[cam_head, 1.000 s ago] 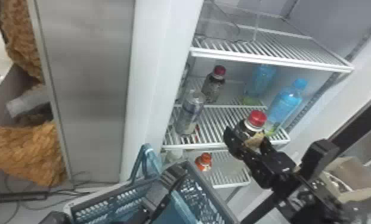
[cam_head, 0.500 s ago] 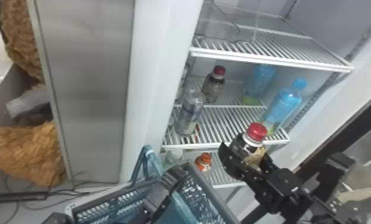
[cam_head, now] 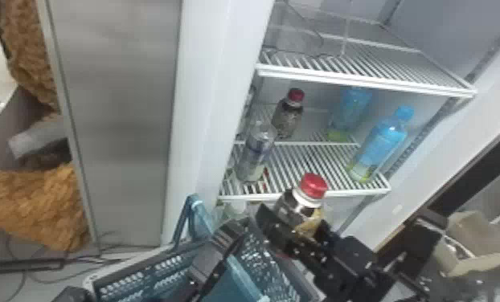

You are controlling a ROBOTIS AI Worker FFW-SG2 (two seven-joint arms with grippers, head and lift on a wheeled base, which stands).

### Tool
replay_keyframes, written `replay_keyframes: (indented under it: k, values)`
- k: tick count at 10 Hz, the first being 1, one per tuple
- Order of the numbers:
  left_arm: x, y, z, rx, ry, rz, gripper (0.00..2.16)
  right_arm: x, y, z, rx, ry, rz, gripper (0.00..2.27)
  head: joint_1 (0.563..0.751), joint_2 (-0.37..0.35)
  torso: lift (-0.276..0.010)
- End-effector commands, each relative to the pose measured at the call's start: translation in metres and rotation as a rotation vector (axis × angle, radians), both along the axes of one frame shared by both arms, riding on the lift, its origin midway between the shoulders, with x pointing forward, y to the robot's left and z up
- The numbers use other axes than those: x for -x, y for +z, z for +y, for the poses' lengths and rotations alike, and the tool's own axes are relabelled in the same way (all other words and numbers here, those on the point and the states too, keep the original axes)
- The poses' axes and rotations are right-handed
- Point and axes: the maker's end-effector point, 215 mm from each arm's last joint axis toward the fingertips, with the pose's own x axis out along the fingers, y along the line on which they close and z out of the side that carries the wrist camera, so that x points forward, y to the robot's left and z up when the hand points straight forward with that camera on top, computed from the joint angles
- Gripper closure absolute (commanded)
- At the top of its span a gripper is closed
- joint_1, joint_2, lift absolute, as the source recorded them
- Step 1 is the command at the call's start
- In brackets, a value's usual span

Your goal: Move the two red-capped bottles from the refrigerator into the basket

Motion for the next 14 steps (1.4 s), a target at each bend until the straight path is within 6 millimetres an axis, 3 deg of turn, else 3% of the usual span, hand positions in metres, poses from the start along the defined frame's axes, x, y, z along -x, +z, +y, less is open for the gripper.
replay_keyframes:
  k: [1, 4, 5, 7, 8, 10, 14]
  values:
    - [-0.003, -0.002, 0.004, -0.002, 0.013, 0.003, 1.2, 0.004, -0.011, 0.023, -0.055, 0.052, 0.042, 1.1, 0.695, -0.35, 0.0]
    - [-0.007, 0.001, 0.006, -0.004, 0.022, -0.007, 1.2, 0.011, -0.032, 0.041, -0.099, 0.106, 0.114, 1.05, 0.695, -0.35, 0.0]
    - [-0.009, 0.002, 0.006, -0.004, 0.025, -0.007, 1.2, 0.013, -0.039, 0.051, -0.137, 0.136, 0.135, 0.74, 0.695, -0.35, 0.0]
    - [-0.009, 0.002, 0.006, -0.001, 0.026, -0.008, 1.2, 0.01, -0.037, 0.052, -0.136, 0.137, 0.123, 0.12, 0.695, -0.35, 0.0]
    - [-0.009, 0.001, 0.007, 0.0, 0.025, -0.005, 1.2, 0.009, -0.034, 0.05, -0.142, 0.132, 0.111, 0.08, 0.695, -0.35, 0.0]
    - [-0.009, 0.001, 0.007, 0.0, 0.025, -0.005, 1.2, 0.001, -0.022, 0.035, -0.136, 0.097, 0.061, 0.15, 0.695, -0.35, 0.0]
    - [-0.009, 0.001, 0.007, 0.0, 0.025, -0.005, 1.2, -0.013, 0.005, -0.019, -0.066, -0.019, -0.046, 0.15, 0.695, -0.35, 0.0]
